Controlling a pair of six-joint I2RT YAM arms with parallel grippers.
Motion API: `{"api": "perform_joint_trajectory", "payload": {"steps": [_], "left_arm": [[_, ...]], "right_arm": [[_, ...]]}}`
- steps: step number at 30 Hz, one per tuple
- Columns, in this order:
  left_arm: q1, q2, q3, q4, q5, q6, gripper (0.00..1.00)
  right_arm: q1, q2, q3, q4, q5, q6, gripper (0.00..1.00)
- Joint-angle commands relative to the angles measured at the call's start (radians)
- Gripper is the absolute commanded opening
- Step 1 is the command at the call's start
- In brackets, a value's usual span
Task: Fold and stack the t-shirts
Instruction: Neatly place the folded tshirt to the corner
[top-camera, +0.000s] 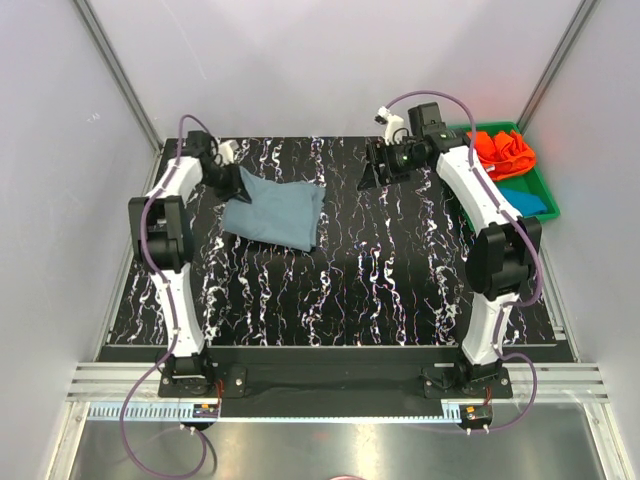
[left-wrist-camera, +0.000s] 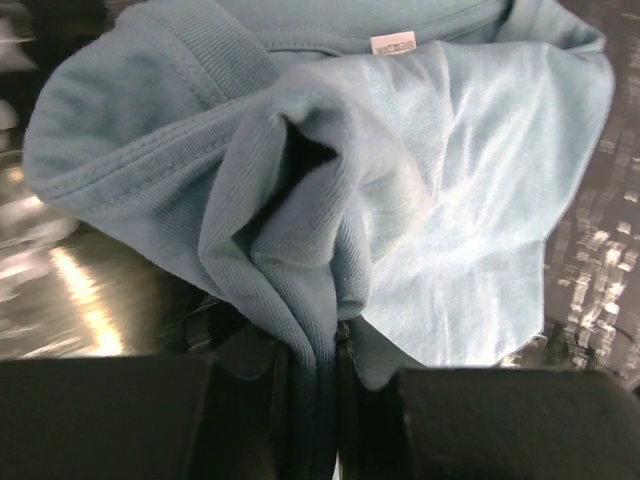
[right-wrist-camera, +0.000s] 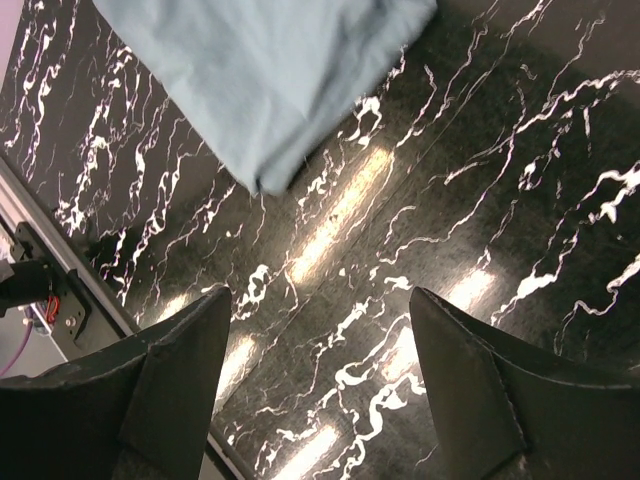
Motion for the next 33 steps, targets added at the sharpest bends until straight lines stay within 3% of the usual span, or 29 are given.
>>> {"api": "perform_joint_trajectory", "payload": {"steps": [1, 12, 23, 33], "left_arm": [[0.057, -0.045, 0.072, -0.06, -0.089, 0.07, 0.0], [0.147, 0.021, 0.256, -0.163, -0.289, 0.194, 0.0], [0.222, 0.002, 0.248, -0.165, -0.382, 0.205, 0.0], [0.241, 0.053, 0.342, -0.205, -0.491, 0.234, 0.0]], "right_arm": [[0.002, -0.063, -0.036, 0.011, 0.01, 0.009, 0.8], [-0.005, -0.157, -0.138, 0.034, 0.039, 0.01, 0.8], [-0.025, -0.227, -0.214, 0.043, 0.058, 0.004, 0.8], [-0.033, -0.255, -0.245, 0.055, 0.059, 0.009, 0.8]]}}
